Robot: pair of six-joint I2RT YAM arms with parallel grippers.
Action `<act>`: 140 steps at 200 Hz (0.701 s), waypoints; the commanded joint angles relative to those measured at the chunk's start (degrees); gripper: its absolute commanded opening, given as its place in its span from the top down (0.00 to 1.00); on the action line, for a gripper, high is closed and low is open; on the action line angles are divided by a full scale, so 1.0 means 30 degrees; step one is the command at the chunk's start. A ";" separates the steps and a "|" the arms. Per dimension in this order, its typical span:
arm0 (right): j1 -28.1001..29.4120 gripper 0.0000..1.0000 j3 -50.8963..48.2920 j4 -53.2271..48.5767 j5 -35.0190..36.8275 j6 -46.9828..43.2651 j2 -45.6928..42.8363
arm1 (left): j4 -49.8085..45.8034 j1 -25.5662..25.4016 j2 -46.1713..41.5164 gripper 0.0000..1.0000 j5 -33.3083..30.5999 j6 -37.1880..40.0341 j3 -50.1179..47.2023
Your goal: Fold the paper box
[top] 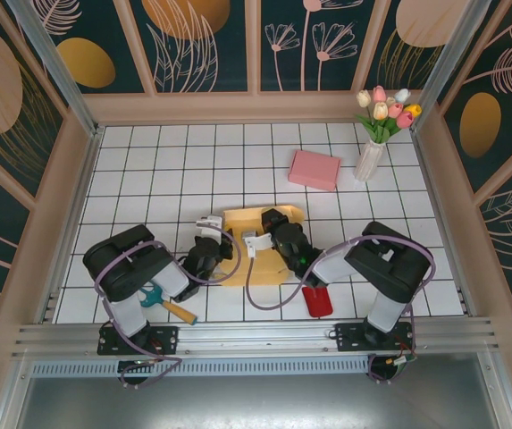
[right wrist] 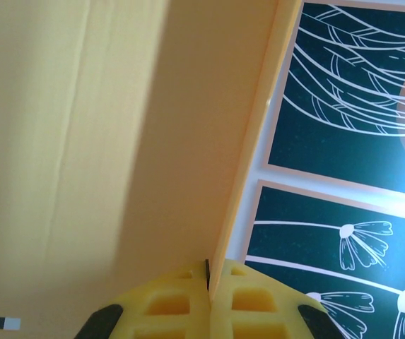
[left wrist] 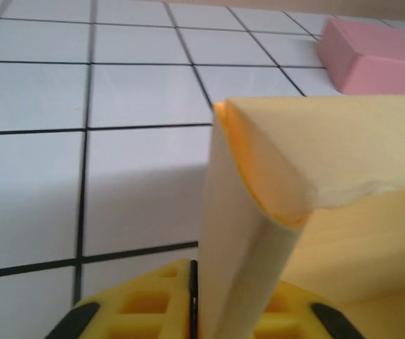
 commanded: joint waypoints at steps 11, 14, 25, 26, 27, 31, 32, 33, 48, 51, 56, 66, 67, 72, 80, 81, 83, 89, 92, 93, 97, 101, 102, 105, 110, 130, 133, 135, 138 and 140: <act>0.0532 1.00 -0.0847 -0.4365 -0.0015 0.0923 0.1212 | -0.1072 0.0543 0.1192 0.96 -0.6093 -0.1118 0.0193; 0.0545 1.00 -0.0779 -0.4392 0.0058 0.1055 0.1209 | -0.1002 0.0542 0.1277 0.97 -0.6179 -0.1091 0.0191; 0.0588 1.00 -0.0624 -0.4360 0.0249 0.1426 0.1127 | -0.0873 0.0556 0.1567 1.00 -0.6352 -0.0961 0.0301; 0.0603 1.00 -0.0592 -0.4363 0.0238 0.1455 0.1122 | -0.0866 0.0549 0.1602 1.00 -0.6347 -0.0959 0.0304; 0.0611 1.00 -0.0591 -0.4380 0.0248 0.1499 0.1105 | -0.0848 0.0545 0.1619 1.00 -0.6345 -0.0943 0.0306; 0.0651 1.00 -0.0531 -0.4463 0.0264 0.1623 0.1050 | -0.0755 0.0557 0.1705 1.00 -0.6408 -0.0892 0.0330; 0.0649 1.00 -0.0517 -0.4488 0.0275 0.1671 0.1054 | -0.0719 0.0549 0.1714 1.00 -0.6434 -0.0881 0.0334; 0.0648 1.00 -0.0495 -0.4516 0.0266 0.1724 0.1041 | -0.0686 0.0546 0.1749 1.00 -0.6432 -0.0889 0.0336; 0.0818 1.00 -0.0205 -0.4713 0.0444 0.2325 0.0897 | -0.0487 0.0552 0.1975 1.00 -0.6445 -0.0789 0.0370; 0.0870 1.00 -0.0143 -0.4780 0.0467 0.2443 0.0870 | -0.0413 0.0550 0.2005 1.00 -0.6439 -0.0767 0.0342; 0.0951 1.00 -0.0071 -0.4844 0.0490 0.2653 0.0788 | -0.0252 0.0565 0.2044 1.00 -0.6270 -0.0707 0.0295; 0.1070 0.99 0.0017 -0.4849 0.0469 0.2939 0.0601 | 0.0072 0.0515 0.2046 1.00 -0.6034 -0.0542 0.0209; 0.1078 0.99 0.0021 -0.4842 0.0451 0.2974 0.0581 | 0.0090 0.0514 0.2046 1.00 -0.6012 -0.0515 0.0200; 0.1137 0.94 0.0025 -0.4779 0.0400 0.3125 0.0491 | 0.0187 0.0524 0.2046 1.00 -0.5927 -0.0468 0.0191; 0.1208 0.90 0.0004 -0.4637 0.0163 0.3331 0.0244 | 0.0350 0.0517 0.2046 1.00 -0.5792 -0.0385 0.0140; 0.1221 0.89 -0.0015 -0.4634 0.0122 0.3360 0.0197 | 0.0376 0.0529 0.2046 1.00 -0.5774 -0.0363 0.0151; 0.1223 0.89 -0.0029 -0.4646 0.0026 0.3433 0.0103 | 0.0424 0.0524 0.2046 1.00 -0.5739 -0.0347 0.0115; 0.1209 0.87 -0.0061 -0.4755 -0.0315 0.3659 -0.0159 | 0.0675 0.0489 0.2075 1.00 -0.5577 -0.0215 0.0032; 0.1227 0.87 -0.0062 -0.4837 -0.0452 0.3781 -0.0259 | 0.0802 0.0484 0.2101 1.00 -0.5525 -0.0139 0.0006; 0.1215 0.86 -0.0062 -0.4866 -0.0493 0.3819 -0.0303 | 0.0836 0.0498 0.2118 1.00 -0.5494 -0.0109 -0.0004; 0.1179 0.86 -0.0035 -0.4933 -0.0610 0.3985 -0.0481 | 0.0989 0.0484 0.2155 1.00 -0.5443 -0.0065 -0.0037; 0.1175 0.84 -0.0008 -0.5016 -0.0650 0.4104 -0.0611 | 0.1081 0.0505 0.2176 1.00 -0.5413 -0.0055 -0.0078; 0.1175 0.84 -0.0006 -0.5028 -0.0680 0.4127 -0.0655 | 0.1107 0.0494 0.2199 1.00 -0.5409 -0.0023 -0.0105; 0.1197 0.83 0.0018 -0.5105 -0.0688 0.4159 -0.0816 | 0.1218 0.0488 0.2219 1.00 -0.5405 0.0006 -0.0143; 0.1220 0.82 0.0024 -0.5199 -0.0734 0.4244 -0.0981 | 0.1417 0.0483 0.2293 1.00 -0.5376 0.0067 -0.0203; 0.1250 0.76 0.0126 -0.5892 -0.0694 0.4569 -0.1659 | 0.1956 0.0484 0.2506 1.00 -0.5244 0.0228 -0.0332; 0.1261 0.76 0.0159 -0.6110 -0.0686 0.4657 -0.1775 | 0.2016 0.0483 0.2536 1.00 -0.5209 0.0257 -0.0362; 0.1262 0.76 0.0169 -0.6238 -0.0667 0.4709 -0.1884 | 0.2050 0.0498 0.2550 1.00 -0.5202 0.0255 -0.0365; 0.1270 0.76 0.0171 -0.6447 -0.0675 0.4795 -0.1990 | 0.2131 0.0511 0.2596 1.00 -0.5174 0.0257 -0.0366; 0.1287 0.76 0.0194 -0.6586 -0.0694 0.4868 -0.2084 | 0.2167 0.0512 0.2616 1.00 -0.5149 0.0269 -0.0388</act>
